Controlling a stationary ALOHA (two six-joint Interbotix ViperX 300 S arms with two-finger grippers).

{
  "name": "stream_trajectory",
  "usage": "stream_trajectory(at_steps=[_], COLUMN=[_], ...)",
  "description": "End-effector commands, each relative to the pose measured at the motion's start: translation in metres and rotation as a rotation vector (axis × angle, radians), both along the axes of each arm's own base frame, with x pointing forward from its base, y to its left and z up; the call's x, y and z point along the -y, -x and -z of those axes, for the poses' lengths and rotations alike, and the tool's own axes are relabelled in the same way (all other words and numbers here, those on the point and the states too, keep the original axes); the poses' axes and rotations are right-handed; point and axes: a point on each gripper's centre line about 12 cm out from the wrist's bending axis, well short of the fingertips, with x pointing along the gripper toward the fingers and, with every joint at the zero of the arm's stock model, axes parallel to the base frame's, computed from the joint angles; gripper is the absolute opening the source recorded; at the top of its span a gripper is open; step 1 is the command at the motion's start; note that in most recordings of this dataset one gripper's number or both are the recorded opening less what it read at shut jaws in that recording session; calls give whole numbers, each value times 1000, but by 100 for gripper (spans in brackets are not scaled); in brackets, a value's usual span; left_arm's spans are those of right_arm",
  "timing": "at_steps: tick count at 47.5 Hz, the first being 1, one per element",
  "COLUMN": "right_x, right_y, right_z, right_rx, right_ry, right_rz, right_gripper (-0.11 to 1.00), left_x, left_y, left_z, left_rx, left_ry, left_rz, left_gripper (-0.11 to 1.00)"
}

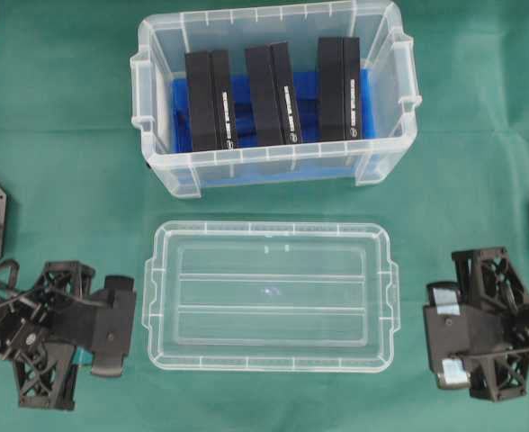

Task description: Clamp the lid of the box with both arms, then lift and open it.

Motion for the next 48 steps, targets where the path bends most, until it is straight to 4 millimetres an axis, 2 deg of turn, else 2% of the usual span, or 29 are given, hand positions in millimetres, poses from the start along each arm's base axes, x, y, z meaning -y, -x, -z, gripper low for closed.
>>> stream_trajectory(at_steps=[1, 7, 13, 20, 26, 33, 39, 48], right_x=[-4, -5, -9, -10, -2, 14, 38, 79], right_y=[-4, -6, -12, -22, -26, -26, -24, -18], right_z=[-14, -17, -29, -60, -93, -124, -146, -173], right_rx=[38, 45, 80, 185, 311, 434, 515, 606], right_ry=[-21, -26, -46, -34, 2, 48, 72, 111], right_rz=[-3, -5, -10, -39, -64, -60, -10, 95], right_gripper=[0, 0, 0, 0, 0, 0, 0, 0], left_x=[4, 6, 10, 15, 11, -5, -25, -63], left_y=[-5, -6, -13, -24, -33, -43, -47, -45], left_z=[-11, -13, -28, -62, -95, -133, -158, -181], left_rx=[34, 40, 89, 195, 312, 459, 564, 681], left_ry=[15, 17, 37, 47, 25, -16, -54, -100], left_rz=[8, 12, 24, 83, 152, 201, 203, 131], left_gripper=[1, 1, 1, 1, 1, 1, 1, 1])
